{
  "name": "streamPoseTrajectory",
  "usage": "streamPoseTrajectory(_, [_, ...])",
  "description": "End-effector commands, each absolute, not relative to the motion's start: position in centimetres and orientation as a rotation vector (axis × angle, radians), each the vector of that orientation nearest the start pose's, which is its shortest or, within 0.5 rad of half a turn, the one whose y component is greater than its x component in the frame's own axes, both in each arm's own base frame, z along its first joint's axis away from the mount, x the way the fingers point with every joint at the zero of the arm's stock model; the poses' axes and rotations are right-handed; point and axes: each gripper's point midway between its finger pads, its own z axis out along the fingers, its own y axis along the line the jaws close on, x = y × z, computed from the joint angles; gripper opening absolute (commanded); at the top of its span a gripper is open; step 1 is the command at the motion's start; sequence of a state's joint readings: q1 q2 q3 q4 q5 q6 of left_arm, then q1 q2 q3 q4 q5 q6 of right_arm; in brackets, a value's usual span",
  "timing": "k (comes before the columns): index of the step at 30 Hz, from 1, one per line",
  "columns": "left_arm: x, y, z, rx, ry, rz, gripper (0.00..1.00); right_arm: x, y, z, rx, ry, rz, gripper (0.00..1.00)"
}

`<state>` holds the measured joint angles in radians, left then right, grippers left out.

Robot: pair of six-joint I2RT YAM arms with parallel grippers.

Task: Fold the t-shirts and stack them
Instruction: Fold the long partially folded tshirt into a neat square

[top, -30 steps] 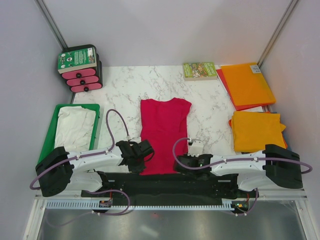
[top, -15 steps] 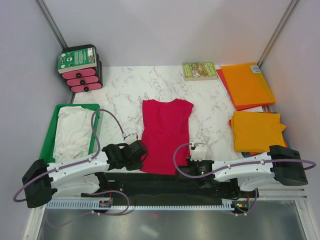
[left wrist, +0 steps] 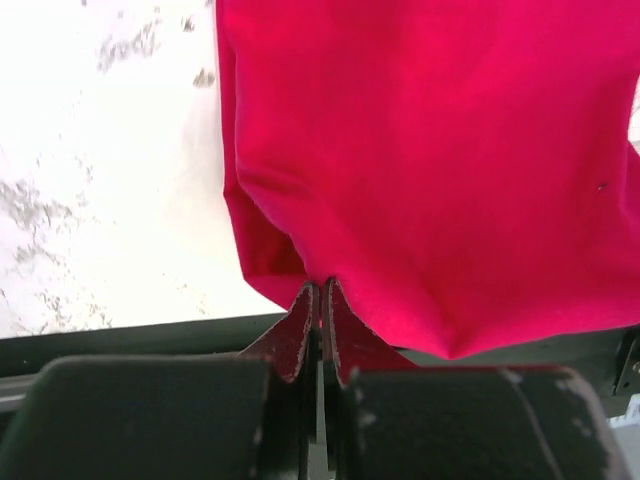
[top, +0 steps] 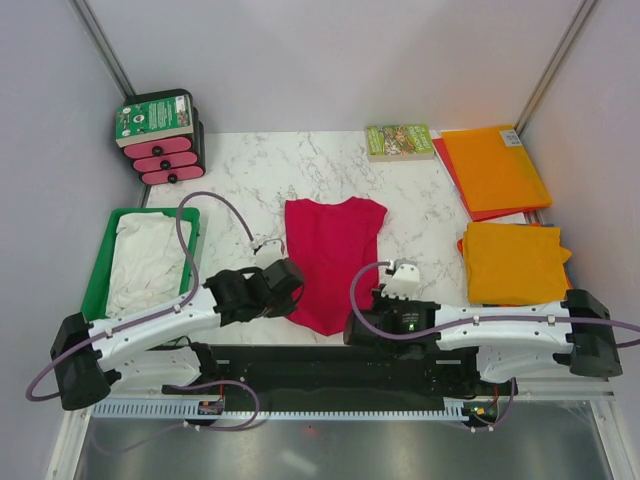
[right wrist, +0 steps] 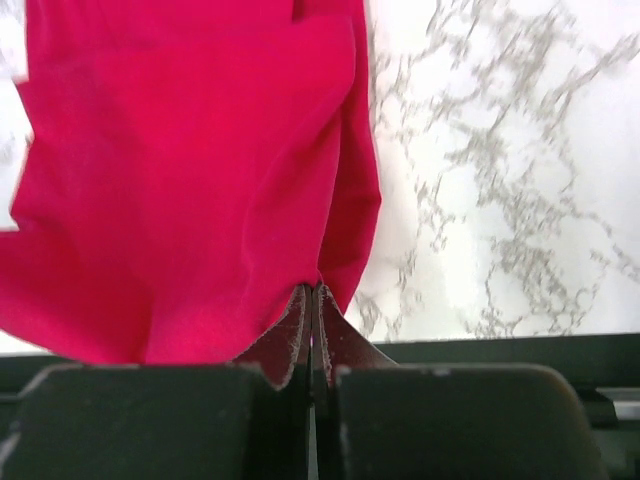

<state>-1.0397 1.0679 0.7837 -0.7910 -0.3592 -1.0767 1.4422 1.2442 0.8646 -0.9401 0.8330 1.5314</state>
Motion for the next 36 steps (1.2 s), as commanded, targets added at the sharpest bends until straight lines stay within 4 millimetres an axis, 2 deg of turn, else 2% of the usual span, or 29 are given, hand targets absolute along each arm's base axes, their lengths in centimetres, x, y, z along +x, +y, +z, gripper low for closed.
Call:
streamPoseTrajectory(1, [17.8, -20.1, 12.8, -0.123, 2.471, -0.274, 0.02, 16.9, 20.7, 15.1, 0.240, 2.156, 0.127, 0.00])
streamPoseTrajectory(2, [18.5, -19.7, 13.0, -0.143, 2.464, -0.259, 0.02, 17.5, 20.8, 15.8, 0.251, 2.146, 0.133, 0.00])
streamPoseTrajectory(4, [19.9, -19.7, 13.7, -0.135, 2.447, -0.254, 0.02, 19.4, 19.6, 16.2, 0.249, 2.139, 0.066, 0.00])
streamPoseTrajectory(5, [21.1, -19.1, 13.9, -0.171, 2.441, -0.247, 0.02, 21.0, 19.2, 16.6, 0.298, 2.125, 0.063, 0.00])
streamPoseTrajectory(7, [23.0, -19.1, 15.0, -0.158, 2.409, -0.263, 0.02, 22.6, 18.6, 16.7, 0.312, 2.122, 0.040, 0.00])
streamPoseTrajectory(8, [24.2, -18.4, 14.8, -0.190, 2.417, -0.246, 0.02, 23.5, 19.0, 16.9, 0.286, 2.132, 0.056, 0.00])
streamPoseTrajectory(9, [25.5, -18.6, 15.8, -0.195, 2.392, -0.261, 0.02, 25.0, 18.0, 17.0, 0.331, 2.127, 0.029, 0.00])
streamPoseTrajectory(10, [26.3, -18.3, 16.1, -0.176, 2.385, -0.239, 0.02, 25.9, 18.0, 16.9, 0.328, 2.134, 0.016, 0.00])
streamPoseTrajectory(11, [27.5, -17.9, 15.6, -0.188, 2.401, -0.203, 0.02, 27.3, 17.5, 17.0, 0.341, 2.132, 0.006, 0.00])
streamPoseTrajectory(12, [28.7, -18.2, 16.9, -0.187, 2.374, -0.214, 0.02, 28.1, 17.5, 17.0, 0.339, 2.133, -0.002, 0.00])
streamPoseTrajectory(13, [29.4, -18.2, 17.1, -0.169, 2.370, -0.197, 0.02, 28.9, 17.5, 16.5, 0.330, 2.143, -0.027, 0.00])
streamPoseTrajectory(14, [30.4, -18.1, 16.6, -0.170, 2.380, -0.168, 0.02, 30.4, 17.4, 17.4, 0.366, 2.119, -0.016, 0.00])
streamPoseTrajectory(15, [31.5, -18.5, 17.6, -0.170, 2.361, -0.179, 0.02, 31.1, 17.6, 17.4, 0.341, 2.132, -0.018, 0.00])
streamPoseTrajectory(23, [37.3, -18.8, 19.1, -0.180, 2.328, -0.136, 0.02, 38.1, 18.7, 18.8, 0.353, 2.102, -0.018, 0.00])
streamPoseTrajectory(24, [38.1, -19.0, 20.0, -0.186, 2.310, -0.145, 0.02, 38.6, 18.9, 18.9, 0.351, 2.103, -0.017, 0.00])
streamPoseTrajectory(26, [39.1, -18.7, 19.5, -0.197, 2.321, -0.130, 0.02, 40.2, 19.2, 19.2, 0.346, 2.101, -0.015, 0.00])
streamPoseTrajectory(27, [39.8, -18.8, 20.0, -0.202, 2.309, -0.136, 0.02, 40.9, 19.3, 18.4, 0.343, 2.115, -0.032, 0.00])
streamPoseTrajectory(29, [40.8, -18.6, 19.3, -0.212, 2.322, -0.124, 0.02, 42.3, 19.6, 19.0, 0.344, 2.107, -0.017, 0.00])
streamPoseTrajectory(30, [41.3, -18.5, 19.7, -0.218, 2.313, -0.128, 0.02, 42.9, 19.9, 18.2, 0.335, 2.122, -0.028, 0.00])
streamPoseTrajectory(31, [41.8, -18.3, 19.0, -0.228, 2.327, -0.118, 0.02, 43.7, 19.8, 18.7, 0.340, 2.111, -0.023, 0.00])
streamPoseTrajectory(32, [42.4, -18.2, 19.2, -0.235, 2.321, -0.118, 0.02, 44.2, 20.0, 17.7, 0.335, 2.126, -0.038, 0.00])
streamPoseTrajectory(33, [42.8, -17.9, 19.1, -0.242, 2.323, -0.115, 0.02, 44.9, 20.1, 18.0, 0.337, 2.120, -0.030, 0.00])
streamPoseTrajectory(34, [43.2, -17.8, 18.1, -0.247, 2.344, -0.102, 0.02, 45.4, 20.0, 17.7, 0.338, 2.127, -0.033, 0.00])
streamPoseTrajectory(35, [43.7, -17.8, 18.3, -0.254, 2.336, -0.108, 0.02, 45.9, 20.0, 16.7, 0.337, 2.142, -0.044, 0.00])
streamPoseTrajectory(36, [44.1, -17.5, 17.8, -0.264, 2.345, -0.098, 0.02, 46.5, 20.2, 16.7, 0.339, 2.137, -0.038, 0.00])
